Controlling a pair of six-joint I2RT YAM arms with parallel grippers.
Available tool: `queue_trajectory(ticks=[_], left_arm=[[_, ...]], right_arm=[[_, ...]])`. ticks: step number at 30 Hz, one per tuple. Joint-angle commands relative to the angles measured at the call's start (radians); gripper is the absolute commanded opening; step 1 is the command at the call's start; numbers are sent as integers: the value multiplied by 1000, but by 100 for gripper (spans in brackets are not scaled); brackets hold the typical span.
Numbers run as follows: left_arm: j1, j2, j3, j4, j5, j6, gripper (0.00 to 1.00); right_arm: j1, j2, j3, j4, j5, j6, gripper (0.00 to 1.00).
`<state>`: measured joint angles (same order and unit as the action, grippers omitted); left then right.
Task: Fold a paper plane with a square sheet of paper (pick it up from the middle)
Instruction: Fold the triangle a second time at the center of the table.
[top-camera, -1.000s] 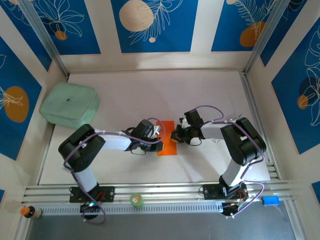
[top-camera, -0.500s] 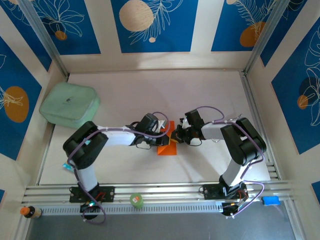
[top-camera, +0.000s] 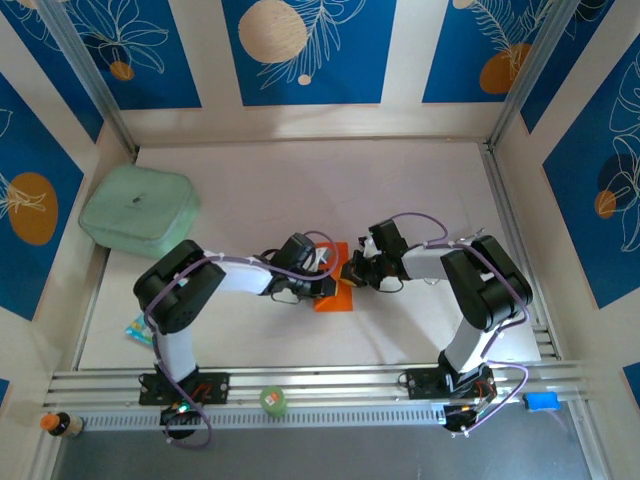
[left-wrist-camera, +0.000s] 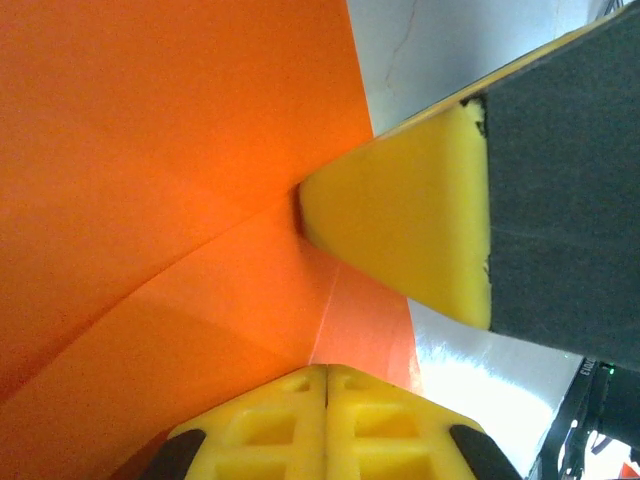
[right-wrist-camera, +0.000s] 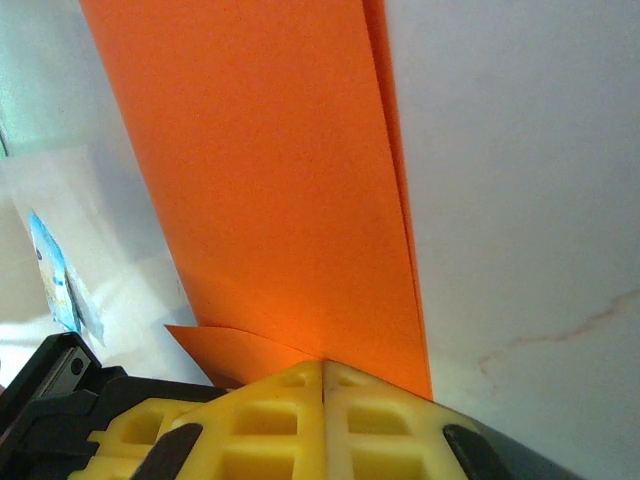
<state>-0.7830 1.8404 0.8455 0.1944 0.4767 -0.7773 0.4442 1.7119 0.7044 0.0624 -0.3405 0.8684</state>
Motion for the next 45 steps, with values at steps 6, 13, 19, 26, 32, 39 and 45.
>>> queue_trajectory(ticks=[6, 13, 19, 26, 32, 39, 45], left_arm=[[-7, -58, -76, -99, -18, 29, 4], [-10, -113, -100, -183, -44, 87, 5], [-12, -176, -147, -247, -67, 133, 4], [-15, -258, -174, -255, -73, 171, 4], [-15, -324, -144, -224, -98, 166, 4], [-11, -216, -54, -185, -108, 157, 5], [-11, -132, -51, -202, -121, 147, 1]], right_arm=[[-7, 16, -25, -72, 44, 2, 0], [-7, 11, -25, -76, 47, 1, 0], [-6, 4, -22, -83, 51, 0, 0], [-6, -2, -15, -88, 47, -1, 0], [-6, -10, -10, -84, 41, -3, 0], [-4, -15, 2, -83, 28, -4, 0], [-8, -29, 29, -104, 19, -30, 0]])
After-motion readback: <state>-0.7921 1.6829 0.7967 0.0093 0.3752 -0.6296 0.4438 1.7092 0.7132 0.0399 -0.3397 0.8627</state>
